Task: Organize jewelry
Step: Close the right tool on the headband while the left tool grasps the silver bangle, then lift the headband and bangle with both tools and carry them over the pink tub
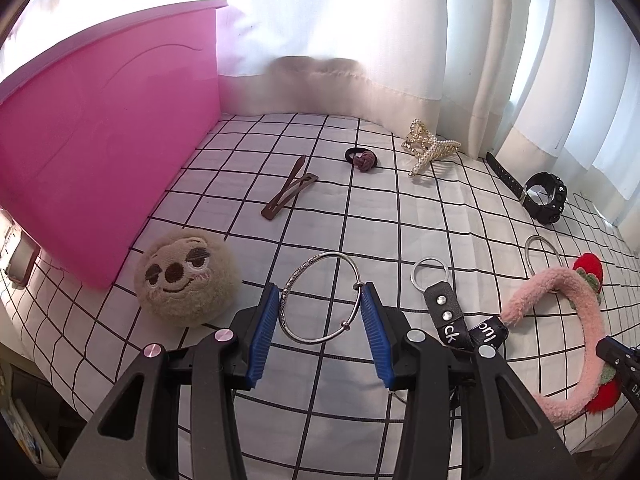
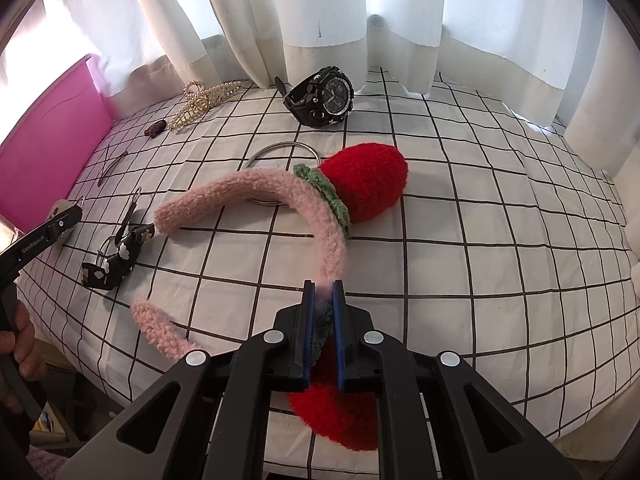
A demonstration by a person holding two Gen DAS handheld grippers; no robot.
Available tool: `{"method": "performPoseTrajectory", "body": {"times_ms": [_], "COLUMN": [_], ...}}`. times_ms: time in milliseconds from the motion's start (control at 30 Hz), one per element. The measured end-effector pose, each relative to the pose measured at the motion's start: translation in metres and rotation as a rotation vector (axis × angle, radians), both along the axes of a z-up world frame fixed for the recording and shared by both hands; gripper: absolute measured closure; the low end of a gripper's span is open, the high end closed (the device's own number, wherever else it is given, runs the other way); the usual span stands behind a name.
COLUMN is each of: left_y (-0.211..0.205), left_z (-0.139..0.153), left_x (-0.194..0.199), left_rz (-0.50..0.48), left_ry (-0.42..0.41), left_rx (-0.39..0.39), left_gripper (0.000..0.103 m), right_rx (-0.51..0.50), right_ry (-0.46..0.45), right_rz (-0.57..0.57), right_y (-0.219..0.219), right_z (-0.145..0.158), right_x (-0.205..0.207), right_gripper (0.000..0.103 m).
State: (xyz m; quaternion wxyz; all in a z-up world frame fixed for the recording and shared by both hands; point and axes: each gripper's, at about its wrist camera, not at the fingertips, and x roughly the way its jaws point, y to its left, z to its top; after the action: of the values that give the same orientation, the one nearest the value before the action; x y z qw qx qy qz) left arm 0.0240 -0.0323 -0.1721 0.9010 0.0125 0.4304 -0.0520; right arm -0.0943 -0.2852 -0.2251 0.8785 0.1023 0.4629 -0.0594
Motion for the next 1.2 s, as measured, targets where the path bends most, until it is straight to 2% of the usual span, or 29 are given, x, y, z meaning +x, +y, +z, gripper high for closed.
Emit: {"method": "performPoseTrajectory", "body": {"times_ms": [200, 433, 600, 800, 1033, 1200], "left_y": [0.001, 0.003, 0.004, 0.006, 0.009, 0.01], "left_z": [-0.003, -0.003, -0.001, 0.008, 0.03, 0.06], "left_x": [-0.004, -0.007, -0.008, -0.011, -0.014, -0.018], "left_rz": [0.002, 0.008, 0.01, 0.011, 0.007, -0.009], "left_ry": [0.008, 0.012, 0.011, -0.004, -0.022, -0.061], "left_rx": [0.0, -0.005, -0.007, -0.017, -0.036, -0.053], "left_gripper": [0.062, 0.062, 0.062, 0.062, 0.062, 0.062], "right_rx": [0.013, 0.046, -0.061, -0.071, -0.087, -0.078], "right_ry": [0.042, 0.141, 0.167, 0.103, 0.012, -0.052], "right_rz": [-0.006, -0.014, 0.034, 0.034, 0.045, 0.048], "right_y": [-0.002, -0.008, 0.004, 0.004, 0.006, 0.007], "right_z": [-0.003, -0.012, -0.012, -0.004, 0.031, 0.064], "right_x": [0.008, 0.027, 0.037, 0.026, 0.01, 0.009], "right_gripper": [0.094, 0.091, 0.09, 0.092, 0.093, 0.093]}}
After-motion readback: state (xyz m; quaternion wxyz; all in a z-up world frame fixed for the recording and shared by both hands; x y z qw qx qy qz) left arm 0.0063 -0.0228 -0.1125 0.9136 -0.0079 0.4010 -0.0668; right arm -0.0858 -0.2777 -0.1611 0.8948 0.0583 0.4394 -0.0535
